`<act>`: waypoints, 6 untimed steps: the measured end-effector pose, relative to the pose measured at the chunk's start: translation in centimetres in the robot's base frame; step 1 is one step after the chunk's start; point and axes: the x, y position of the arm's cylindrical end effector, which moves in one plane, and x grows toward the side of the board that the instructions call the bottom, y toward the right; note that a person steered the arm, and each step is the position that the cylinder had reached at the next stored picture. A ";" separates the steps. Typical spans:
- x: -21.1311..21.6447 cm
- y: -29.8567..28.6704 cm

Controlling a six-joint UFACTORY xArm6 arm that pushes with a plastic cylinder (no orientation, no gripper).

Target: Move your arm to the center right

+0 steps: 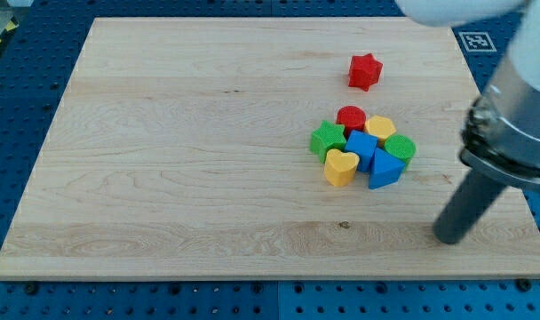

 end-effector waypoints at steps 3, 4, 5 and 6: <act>-8.1 9.2; -15.1 9.6; -23.0 9.3; -30.9 5.5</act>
